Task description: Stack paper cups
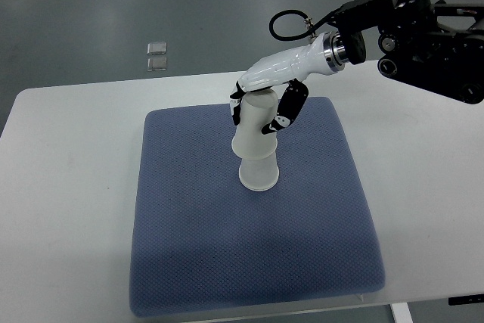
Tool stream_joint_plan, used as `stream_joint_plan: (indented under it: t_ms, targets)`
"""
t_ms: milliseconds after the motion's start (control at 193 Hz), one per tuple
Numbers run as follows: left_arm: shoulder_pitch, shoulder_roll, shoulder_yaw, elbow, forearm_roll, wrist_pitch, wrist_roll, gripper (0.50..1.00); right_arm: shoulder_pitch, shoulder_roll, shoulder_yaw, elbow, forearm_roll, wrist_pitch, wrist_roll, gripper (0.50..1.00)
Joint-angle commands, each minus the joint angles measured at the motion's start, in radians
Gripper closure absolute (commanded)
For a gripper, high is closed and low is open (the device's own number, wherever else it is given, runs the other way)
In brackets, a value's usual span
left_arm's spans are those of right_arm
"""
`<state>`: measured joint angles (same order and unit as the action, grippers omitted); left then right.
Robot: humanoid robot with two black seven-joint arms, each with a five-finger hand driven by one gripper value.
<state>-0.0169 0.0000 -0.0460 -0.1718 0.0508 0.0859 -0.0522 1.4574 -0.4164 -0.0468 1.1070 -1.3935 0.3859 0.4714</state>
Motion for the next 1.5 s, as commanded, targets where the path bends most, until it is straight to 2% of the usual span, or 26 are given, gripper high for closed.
stream_joint_plan:
  t_ms: [0,368,581,612,680,788,887,1240,1494]
  targets:
    - [0.0,0.0,0.0,0.0,0.0,0.0,0.0,0.5,-0.011,0.001,-0.002,-0.001,-0.007,-0.01,0.0,0.879]
    - [0.0,0.0,0.0,0.0,0.0,0.0,0.0,0.5,-0.069,-0.001,-0.001,-0.035,-0.009,-0.067,0.001,0.863]
    - [0.0,0.0,0.0,0.0,0.0,0.0,0.0,0.5,-0.091,-0.002,-0.001,-0.042,-0.01,-0.071,0.0,0.857]
    - [0.0,0.0,0.0,0.0,0.0,0.0,0.0,0.5,-0.095,-0.002,0.001,-0.042,-0.01,-0.073,0.001,0.836]
    - [0.0,0.0,0.0,0.0,0.001,0.0,0.0,0.5,-0.1,-0.004,0.004,-0.042,-0.009,-0.073,0.001,0.744]
    - [0.0,0.0,0.0,0.0,0.0,0.0,0.0,0.5,-0.104,-0.008,0.005,-0.042,-0.004,-0.073,0.001,0.675]
    - [0.0,0.0,0.0,0.0,0.0,0.0,0.0,0.5,-0.103,-0.01,0.005,-0.042,0.002,-0.071,0.001,0.642]
    - [0.0,0.0,0.0,0.0,0.0,0.0,0.0,0.5,-0.072,-0.021,0.01,-0.039,0.01,-0.062,0.001,0.64]
    - [0.0,0.0,0.0,0.0,0.0,0.0,0.0,0.5,-0.029,-0.033,0.059,-0.032,0.008,-0.016,0.0,0.64]
